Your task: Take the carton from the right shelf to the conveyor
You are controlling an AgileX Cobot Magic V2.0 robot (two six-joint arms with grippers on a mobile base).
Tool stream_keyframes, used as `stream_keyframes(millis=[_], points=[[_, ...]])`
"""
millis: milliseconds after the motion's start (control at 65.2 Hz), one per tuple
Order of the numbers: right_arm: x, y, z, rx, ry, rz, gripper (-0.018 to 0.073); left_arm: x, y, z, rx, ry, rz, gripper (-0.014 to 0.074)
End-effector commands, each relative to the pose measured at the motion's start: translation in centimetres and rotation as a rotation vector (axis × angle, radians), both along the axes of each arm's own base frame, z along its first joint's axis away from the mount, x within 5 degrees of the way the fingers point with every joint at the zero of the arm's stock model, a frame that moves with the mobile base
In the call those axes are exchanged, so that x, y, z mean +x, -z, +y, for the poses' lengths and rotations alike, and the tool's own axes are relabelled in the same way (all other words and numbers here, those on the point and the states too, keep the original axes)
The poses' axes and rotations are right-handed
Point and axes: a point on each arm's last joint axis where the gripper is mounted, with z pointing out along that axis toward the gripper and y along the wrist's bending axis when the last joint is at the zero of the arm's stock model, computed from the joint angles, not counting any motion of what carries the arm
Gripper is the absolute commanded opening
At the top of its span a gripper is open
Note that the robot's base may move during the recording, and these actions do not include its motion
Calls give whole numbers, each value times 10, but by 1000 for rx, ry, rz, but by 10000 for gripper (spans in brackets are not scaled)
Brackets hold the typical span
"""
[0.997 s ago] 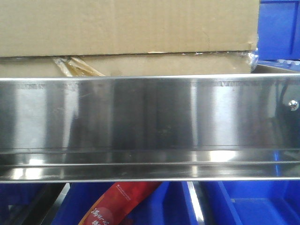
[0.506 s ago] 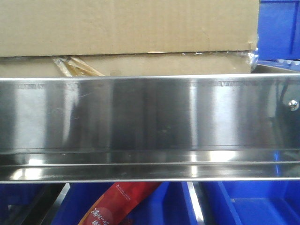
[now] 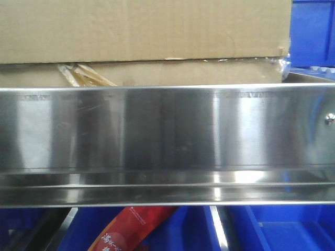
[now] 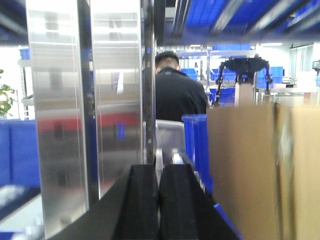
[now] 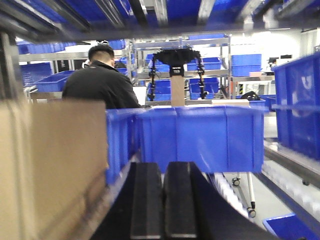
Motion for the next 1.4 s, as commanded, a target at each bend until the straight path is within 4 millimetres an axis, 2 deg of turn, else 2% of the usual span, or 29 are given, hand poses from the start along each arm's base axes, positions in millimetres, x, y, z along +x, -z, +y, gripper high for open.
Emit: stream_keyframes(millis=[0, 61, 153, 322, 429, 583, 705, 782, 905, 1027, 1135, 1258, 1380], points=[[-4, -25, 1, -11, -16, 43, 22, -2, -29, 0, -9, -5, 44, 48], [-4, -45, 2, -8, -20, 31, 135, 3, -44, 1, -15, -6, 82, 125], [4, -61, 2, -9, -20, 41, 316, 12, -66, 1, -15, -6, 87, 266], [25, -64, 3, -22, -14, 105, 573, 30, -85, 1, -18, 13, 113, 494], [29, -65, 3, -25, -10, 106, 560, 35, -94, -3, -14, 81, 114, 575], [32, -72, 7, 11, -51, 157, 559, 45, -110, -15, -2, 226, 196, 561], [41, -85, 13, 19, -127, 207, 559, 63, -128, -33, 27, 358, 334, 545], [53, -99, 20, -4, -196, 215, 559, 80, -146, -52, 52, 453, 387, 545], [76, -115, 32, -27, -281, 274, 559, 109, -165, -74, 73, 509, 435, 545], [98, -135, 47, -59, -355, 341, 559, 139, -181, -88, 82, 491, 502, 545], [126, -154, 62, -107, -401, 432, 559, 168, -187, -95, 34, 403, 608, 545], [156, -177, 73, -200, -410, 553, 559, 194, -192, -92, 28, 218, 734, 545], [187, -194, 81, -211, -376, 640, 559, 209, -201, -92, 36, 124, 794, 545]])
